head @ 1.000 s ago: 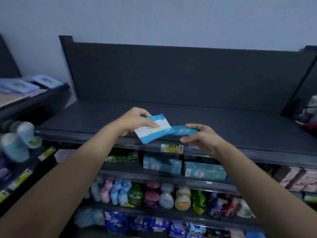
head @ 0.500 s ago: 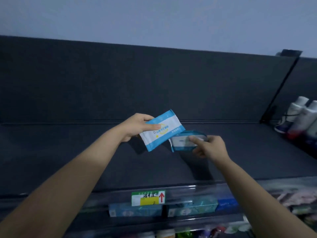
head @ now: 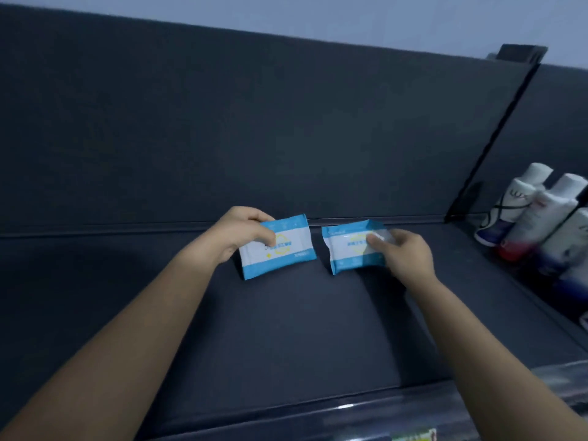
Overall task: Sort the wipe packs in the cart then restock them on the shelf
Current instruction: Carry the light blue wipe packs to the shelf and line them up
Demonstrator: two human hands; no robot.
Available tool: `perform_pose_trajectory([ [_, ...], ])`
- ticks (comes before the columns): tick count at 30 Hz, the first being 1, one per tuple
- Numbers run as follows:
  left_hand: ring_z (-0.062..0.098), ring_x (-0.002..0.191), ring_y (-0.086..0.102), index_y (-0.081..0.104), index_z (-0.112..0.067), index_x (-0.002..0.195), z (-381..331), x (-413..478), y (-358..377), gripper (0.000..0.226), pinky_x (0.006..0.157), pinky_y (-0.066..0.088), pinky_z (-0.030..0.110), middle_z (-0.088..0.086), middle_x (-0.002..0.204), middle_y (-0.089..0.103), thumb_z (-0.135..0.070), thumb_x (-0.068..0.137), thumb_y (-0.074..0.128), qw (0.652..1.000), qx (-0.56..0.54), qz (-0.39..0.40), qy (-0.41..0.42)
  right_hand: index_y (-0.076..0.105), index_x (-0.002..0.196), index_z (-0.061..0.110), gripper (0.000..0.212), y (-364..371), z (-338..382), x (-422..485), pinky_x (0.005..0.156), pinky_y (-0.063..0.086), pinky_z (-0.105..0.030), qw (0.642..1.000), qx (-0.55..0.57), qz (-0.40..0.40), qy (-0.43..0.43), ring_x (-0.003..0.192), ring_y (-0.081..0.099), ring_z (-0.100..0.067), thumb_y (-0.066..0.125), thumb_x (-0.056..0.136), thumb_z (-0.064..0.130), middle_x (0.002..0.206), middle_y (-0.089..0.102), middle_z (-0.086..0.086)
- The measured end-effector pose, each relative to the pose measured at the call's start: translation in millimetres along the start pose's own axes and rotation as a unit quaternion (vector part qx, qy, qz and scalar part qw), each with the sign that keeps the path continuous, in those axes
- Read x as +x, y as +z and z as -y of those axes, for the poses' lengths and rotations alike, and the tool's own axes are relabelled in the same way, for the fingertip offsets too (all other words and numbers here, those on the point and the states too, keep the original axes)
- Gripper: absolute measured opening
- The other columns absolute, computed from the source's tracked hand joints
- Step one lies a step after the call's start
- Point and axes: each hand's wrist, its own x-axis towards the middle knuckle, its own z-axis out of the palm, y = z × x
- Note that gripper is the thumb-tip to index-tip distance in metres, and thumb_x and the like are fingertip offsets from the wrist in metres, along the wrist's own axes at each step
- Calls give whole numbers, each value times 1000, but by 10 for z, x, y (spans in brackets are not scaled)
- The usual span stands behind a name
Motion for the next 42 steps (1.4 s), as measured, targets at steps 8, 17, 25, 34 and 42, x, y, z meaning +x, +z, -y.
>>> perform_pose_trajectory([
  [8,13,83,61,61,-22,85,244,333,491,44,77,52,28,-2,95,63,-22,54,92,961,84,-234,122,63,63,14,28,65,-222,529,42,36,-23,990,117,76,-13,36,42,-12,68,84,31,44,54,2],
  [17,10,93,67,56,-18,105,227,348,517,65,77,55,22,6,107,65,7,53,87,984,-28,-127,118,60,80,11,21,232,-123,554,49,39,-26,987,132,87,12,36,48,-7,69,82,30,53,62,4],
  [25,8,68,64,52,-22,106,233,385,570,49,64,54,24,-1,97,64,3,72,77,973,-8,-166,159,57,90,24,34,149,-46,482,52,37,-28,997,42,63,-22,61,53,-11,80,69,38,66,57,9],
  [34,4,76,64,65,-22,90,2,230,370,21,66,51,19,-10,81,70,-2,90,58,951,-70,-177,242,41,132,24,63,-11,-12,445,71,38,-29,995,-88,-20,-37,98,57,-26,72,78,35,106,61,0],
  [42,9,64,65,63,-12,95,-208,76,525,31,60,53,21,2,79,70,-6,70,80,950,-128,-180,221,51,128,18,56,349,603,154,66,56,-26,868,288,384,-129,83,68,-10,73,79,5,99,69,-3],
])
